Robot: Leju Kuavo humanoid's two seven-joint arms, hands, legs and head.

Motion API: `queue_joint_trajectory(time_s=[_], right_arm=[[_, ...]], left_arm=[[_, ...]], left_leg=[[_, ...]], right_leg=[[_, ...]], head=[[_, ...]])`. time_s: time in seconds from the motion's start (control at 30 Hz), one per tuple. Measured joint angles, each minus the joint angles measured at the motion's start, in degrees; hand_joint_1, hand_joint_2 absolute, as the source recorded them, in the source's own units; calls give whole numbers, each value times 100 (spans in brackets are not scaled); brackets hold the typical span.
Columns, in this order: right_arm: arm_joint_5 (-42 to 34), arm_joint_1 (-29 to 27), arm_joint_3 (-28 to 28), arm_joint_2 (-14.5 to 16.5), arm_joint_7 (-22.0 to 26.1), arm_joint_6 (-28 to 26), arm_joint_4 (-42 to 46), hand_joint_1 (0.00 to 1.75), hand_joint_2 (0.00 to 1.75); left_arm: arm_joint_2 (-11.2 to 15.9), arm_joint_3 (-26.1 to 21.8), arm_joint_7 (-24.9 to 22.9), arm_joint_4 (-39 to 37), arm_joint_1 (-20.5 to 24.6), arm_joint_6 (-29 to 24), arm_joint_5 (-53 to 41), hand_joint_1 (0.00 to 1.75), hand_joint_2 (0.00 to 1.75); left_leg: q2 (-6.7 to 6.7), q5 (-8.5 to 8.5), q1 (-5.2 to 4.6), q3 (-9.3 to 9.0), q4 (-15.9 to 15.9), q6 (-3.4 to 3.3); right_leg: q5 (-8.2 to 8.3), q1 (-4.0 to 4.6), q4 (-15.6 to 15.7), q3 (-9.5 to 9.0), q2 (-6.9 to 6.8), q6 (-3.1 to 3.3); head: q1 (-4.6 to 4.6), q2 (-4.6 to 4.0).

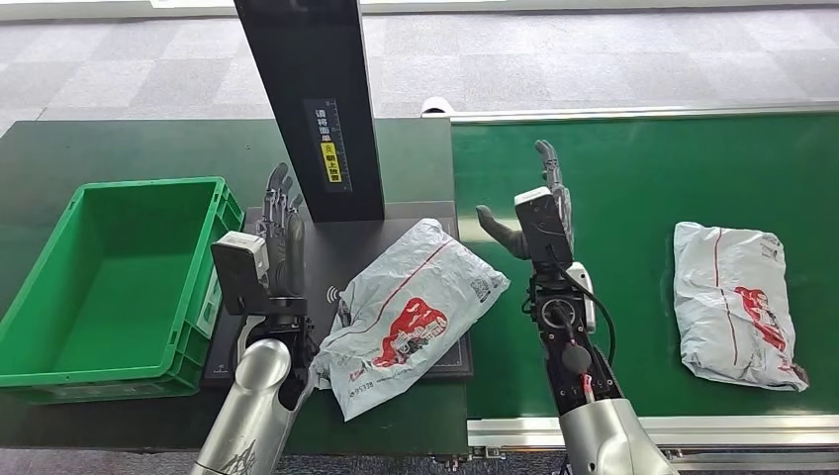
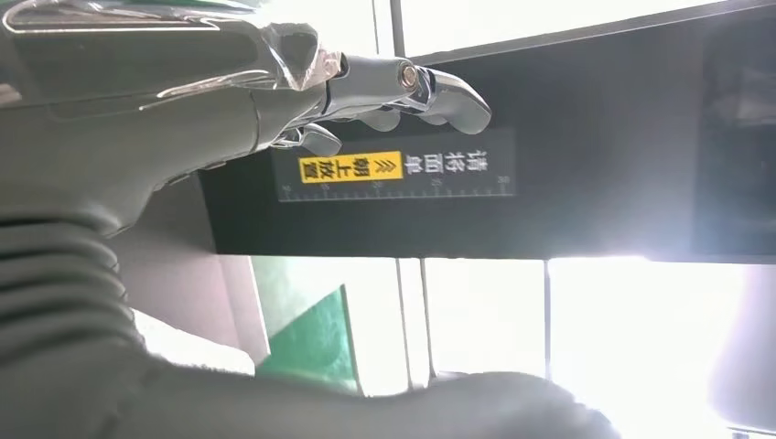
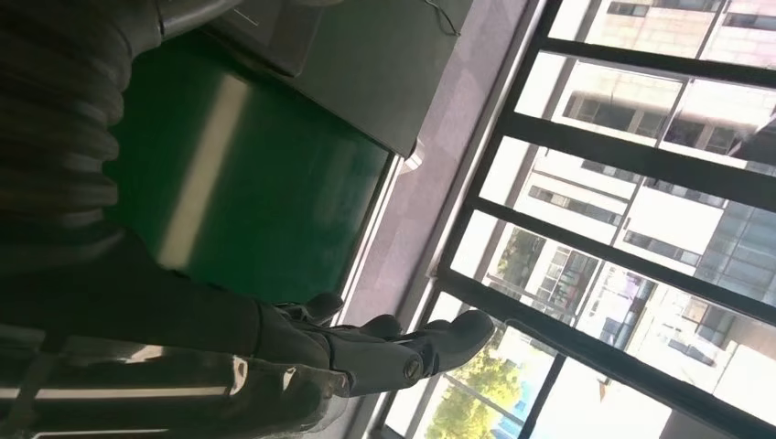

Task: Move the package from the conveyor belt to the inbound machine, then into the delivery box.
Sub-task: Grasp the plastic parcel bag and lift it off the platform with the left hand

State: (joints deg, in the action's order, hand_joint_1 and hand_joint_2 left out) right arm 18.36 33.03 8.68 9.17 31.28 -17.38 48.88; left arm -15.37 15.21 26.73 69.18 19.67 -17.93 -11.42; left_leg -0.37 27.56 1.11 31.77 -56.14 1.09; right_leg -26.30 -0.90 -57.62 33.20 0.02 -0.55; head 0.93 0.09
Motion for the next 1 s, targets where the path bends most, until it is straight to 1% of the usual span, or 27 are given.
queue_joint_trajectory(time_s=[0.1, 0.23, 0.33, 0.47, 0.7, 0.77, 0.87, 0.9, 1.0], right_arm=[[-466, -228, -31, -153, -101, 299, 361, 0, 175], [-1313, -578, -49, -317, -336, 1013, 774, 0, 175], [-1825, -825, -82, -385, -514, 1342, 994, 0, 175], [-2014, -1021, -114, -442, -598, 1452, 1172, 0, 175], [-2237, -1116, -137, -480, -692, 1588, 1281, 0, 175], [-2425, -1153, -151, -488, -729, 1744, 1295, 0, 175], [-2568, -1219, -155, -508, -750, 1840, 1308, 0, 175], [-2580, -1234, -155, -514, -769, 1830, 1308, 0, 131], [-2700, -1253, -151, -536, -935, 1928, 1291, 0, 131]], left_arm=[[38, -19, 21, -31, -29, -16, -15, 0, 175], [100, -13, 36, -87, -35, -135, -118, 0, 175], [162, 22, 44, -159, -34, -208, -255, 0, 175], [223, 68, 37, -253, -33, -240, -312, 0, 175], [268, 126, 29, -350, -32, -199, -317, 0, 175], [281, 146, 27, -385, -32, -6, -234, 0, 175], [314, 167, 141, -439, -33, 505, 120, 0, 175], [323, 172, 185, -454, -33, 672, 258, 0, 175], [359, 184, 220, -490, -37, 1169, 680, 0, 175]], left_leg=[[2, 0, 0, 0, 1, 0], [2, 0, 1, 0, 1, 0], [2, 0, 0, 0, 1, 0], [3, 0, 0, 1, 1, 0], [3, 0, 0, 0, 1, 0], [2, 0, 0, 0, 1, 0], [3, 0, 0, 1, 1, 0], [3, 0, 0, 2, 1, 0], [3, 0, 0, 3, 1, 0]], right_leg=[[0, 1, 0, 1, 1, 0], [0, 1, 0, 2, 0, 0], [0, 1, 0, 1, 1, 0], [0, 0, 0, 1, 1, 0], [0, 0, 0, 2, 1, 0], [0, 0, 0, 2, 1, 0], [0, 0, 0, 2, 1, 0], [0, 0, 0, 2, 1, 0], [0, 0, 0, 1, 1, 0]], head=[[1, 0], [1, 0], [0, 0], [0, 0], [0, 0], [0, 0], [0, 0], [-1, 0], [0, 0]])
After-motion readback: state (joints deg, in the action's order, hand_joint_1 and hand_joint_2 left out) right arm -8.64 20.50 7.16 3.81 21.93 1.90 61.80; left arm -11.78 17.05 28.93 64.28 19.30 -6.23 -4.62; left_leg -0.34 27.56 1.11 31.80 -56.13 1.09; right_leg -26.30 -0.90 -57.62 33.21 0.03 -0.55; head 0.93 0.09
